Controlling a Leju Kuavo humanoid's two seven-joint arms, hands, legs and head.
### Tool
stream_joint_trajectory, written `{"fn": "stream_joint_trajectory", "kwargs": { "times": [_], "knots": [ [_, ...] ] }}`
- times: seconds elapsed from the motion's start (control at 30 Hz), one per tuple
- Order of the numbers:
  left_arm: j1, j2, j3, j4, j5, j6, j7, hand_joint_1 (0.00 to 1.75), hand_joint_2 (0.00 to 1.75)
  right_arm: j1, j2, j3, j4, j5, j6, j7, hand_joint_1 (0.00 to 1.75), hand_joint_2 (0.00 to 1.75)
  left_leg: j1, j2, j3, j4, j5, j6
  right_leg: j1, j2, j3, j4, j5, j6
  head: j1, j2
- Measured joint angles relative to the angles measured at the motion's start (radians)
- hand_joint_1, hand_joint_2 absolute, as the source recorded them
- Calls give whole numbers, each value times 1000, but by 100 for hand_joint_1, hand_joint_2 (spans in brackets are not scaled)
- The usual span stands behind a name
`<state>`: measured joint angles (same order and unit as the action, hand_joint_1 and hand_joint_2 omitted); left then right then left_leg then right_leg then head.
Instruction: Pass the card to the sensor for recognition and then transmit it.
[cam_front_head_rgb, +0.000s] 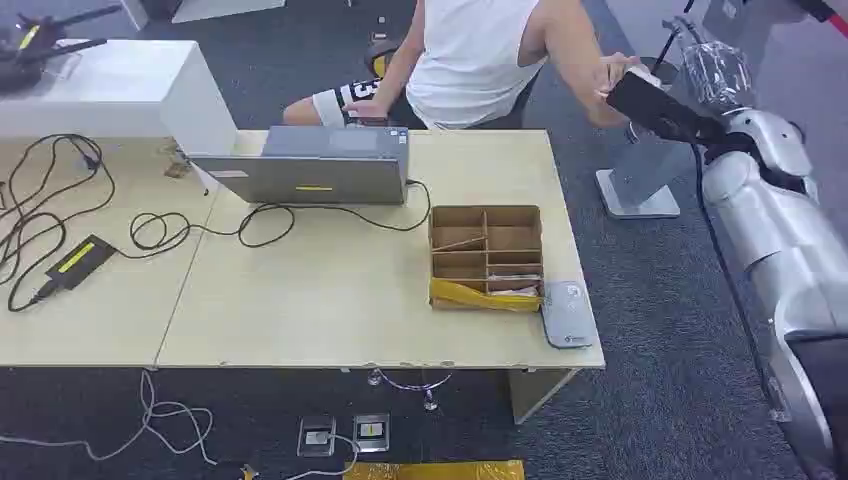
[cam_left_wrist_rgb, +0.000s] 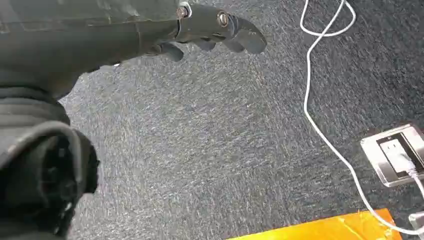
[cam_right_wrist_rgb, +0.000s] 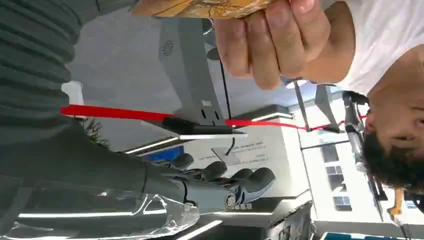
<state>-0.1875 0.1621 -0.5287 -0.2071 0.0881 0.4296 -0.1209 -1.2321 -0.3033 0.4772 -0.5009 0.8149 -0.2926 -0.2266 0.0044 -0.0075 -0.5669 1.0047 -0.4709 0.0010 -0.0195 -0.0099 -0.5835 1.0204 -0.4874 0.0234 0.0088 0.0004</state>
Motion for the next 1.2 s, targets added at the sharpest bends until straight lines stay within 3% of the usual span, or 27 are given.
{"fn": "stream_joint_trajectory", "kwargs": {
  "times": [0.23,0.27,0.3,0.4,1.2],
  "knots": [
    [-4,1,0,0,-5,-6,10,0,0,0,2,10,17,-14,-5,-7,0,175,0,0,0,0,0,0,0,1,0,0,0,0,0,0],
    [-4,3,0,0,-5,-10,10,0,0,0,2,12,19,-15,-5,-8,40,175,0,0,0,0,0,0,0,1,0,0,0,0,0,0],
    [-4,3,0,0,-6,-10,10,0,0,0,2,15,21,-15,-5,-9,162,175,0,0,0,0,0,0,0,1,0,0,0,0,0,0],
    [-4,6,0,0,-7,-10,10,0,0,0,3,19,26,-19,-5,-11,175,175,0,0,0,0,0,0,0,1,0,0,0,0,0,0],
    [-3,11,-4,0,-10,-11,11,0,0,-1,7,47,32,-36,8,-35,175,175,0,0,0,0,0,0,0,1,0,0,0,0,0,0]
  ]
}}
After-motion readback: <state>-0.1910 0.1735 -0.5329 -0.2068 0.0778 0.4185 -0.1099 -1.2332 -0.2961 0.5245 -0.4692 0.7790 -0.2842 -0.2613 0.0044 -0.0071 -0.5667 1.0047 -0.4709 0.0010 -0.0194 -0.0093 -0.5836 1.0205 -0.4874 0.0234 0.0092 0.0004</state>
